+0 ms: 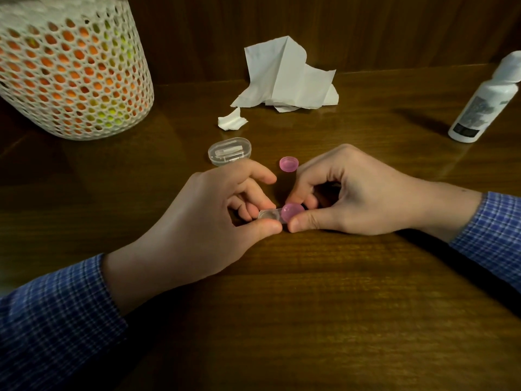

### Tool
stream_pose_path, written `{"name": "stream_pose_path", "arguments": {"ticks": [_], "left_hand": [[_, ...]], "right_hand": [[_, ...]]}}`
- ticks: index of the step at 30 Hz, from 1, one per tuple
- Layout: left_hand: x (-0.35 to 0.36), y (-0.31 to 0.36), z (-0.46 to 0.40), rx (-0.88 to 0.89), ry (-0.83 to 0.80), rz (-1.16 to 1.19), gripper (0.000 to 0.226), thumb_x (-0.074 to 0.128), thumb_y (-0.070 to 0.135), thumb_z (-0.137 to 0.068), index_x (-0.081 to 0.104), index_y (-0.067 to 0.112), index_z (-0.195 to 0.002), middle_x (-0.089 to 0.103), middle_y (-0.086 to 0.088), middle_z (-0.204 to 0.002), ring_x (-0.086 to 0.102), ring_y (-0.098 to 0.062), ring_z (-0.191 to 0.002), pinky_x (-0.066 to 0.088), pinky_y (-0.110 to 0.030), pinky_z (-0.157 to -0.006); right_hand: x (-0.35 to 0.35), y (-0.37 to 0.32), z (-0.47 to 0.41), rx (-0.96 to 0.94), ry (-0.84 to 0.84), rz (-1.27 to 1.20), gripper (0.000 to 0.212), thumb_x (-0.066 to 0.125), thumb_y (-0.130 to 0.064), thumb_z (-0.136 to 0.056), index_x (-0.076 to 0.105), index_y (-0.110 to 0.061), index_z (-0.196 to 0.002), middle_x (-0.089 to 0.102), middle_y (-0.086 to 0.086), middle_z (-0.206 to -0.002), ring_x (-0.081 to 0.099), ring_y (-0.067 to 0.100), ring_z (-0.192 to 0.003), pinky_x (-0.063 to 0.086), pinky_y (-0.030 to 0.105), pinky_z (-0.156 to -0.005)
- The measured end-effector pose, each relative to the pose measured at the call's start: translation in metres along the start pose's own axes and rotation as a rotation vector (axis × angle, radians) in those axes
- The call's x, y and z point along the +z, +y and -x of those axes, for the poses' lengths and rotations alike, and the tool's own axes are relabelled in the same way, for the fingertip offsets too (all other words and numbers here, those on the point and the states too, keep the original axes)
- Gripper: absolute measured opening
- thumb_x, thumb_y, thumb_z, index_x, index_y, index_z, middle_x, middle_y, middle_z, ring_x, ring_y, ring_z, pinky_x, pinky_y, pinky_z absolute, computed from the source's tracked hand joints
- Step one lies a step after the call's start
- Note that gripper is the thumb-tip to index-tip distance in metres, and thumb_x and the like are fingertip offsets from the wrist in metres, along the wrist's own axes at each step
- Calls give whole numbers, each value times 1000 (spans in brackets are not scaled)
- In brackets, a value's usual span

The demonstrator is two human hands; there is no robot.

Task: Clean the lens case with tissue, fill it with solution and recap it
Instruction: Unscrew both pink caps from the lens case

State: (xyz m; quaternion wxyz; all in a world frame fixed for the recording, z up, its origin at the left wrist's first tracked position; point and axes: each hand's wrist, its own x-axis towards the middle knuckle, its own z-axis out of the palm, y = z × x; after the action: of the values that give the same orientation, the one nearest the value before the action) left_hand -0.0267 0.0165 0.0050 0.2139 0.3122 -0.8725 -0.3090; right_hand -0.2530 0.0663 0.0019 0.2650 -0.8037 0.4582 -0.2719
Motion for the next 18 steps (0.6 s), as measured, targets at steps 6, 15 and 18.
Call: {"name": "stream_pose_path", "arguments": {"ticks": [6,15,18], "left_hand": [[1,-2,1,17,19,9,53,81,39,-72,63,31,-121,74,16,-88,72,-2,-83,61,-25,-75],[0,-6,2,64,4,111,54,86,24,-76,62,19,-124,74,10,-89,72,-11,-81,62,-34,-70],[-1,-8,1,81,-40,107,53,85,22,-78,61,19,-125,74,9,-91,72,-14,-83,61,-35,-69]], "right_hand": [[-1,-6,1,-12,1,49,14,84,-25,-84,79,-13,-90,69,0,-73,66,16,-67,33,-5,-86],[16,-26,12,162,134,190,37,70,-60,-78,79,-27,-94,72,-14,-74,66,2,-68,44,9,-53],[15,-25,9,118,80,220,31,73,-50,-83,77,-21,-92,73,-9,-76,66,7,-68,46,13,-55]]}}
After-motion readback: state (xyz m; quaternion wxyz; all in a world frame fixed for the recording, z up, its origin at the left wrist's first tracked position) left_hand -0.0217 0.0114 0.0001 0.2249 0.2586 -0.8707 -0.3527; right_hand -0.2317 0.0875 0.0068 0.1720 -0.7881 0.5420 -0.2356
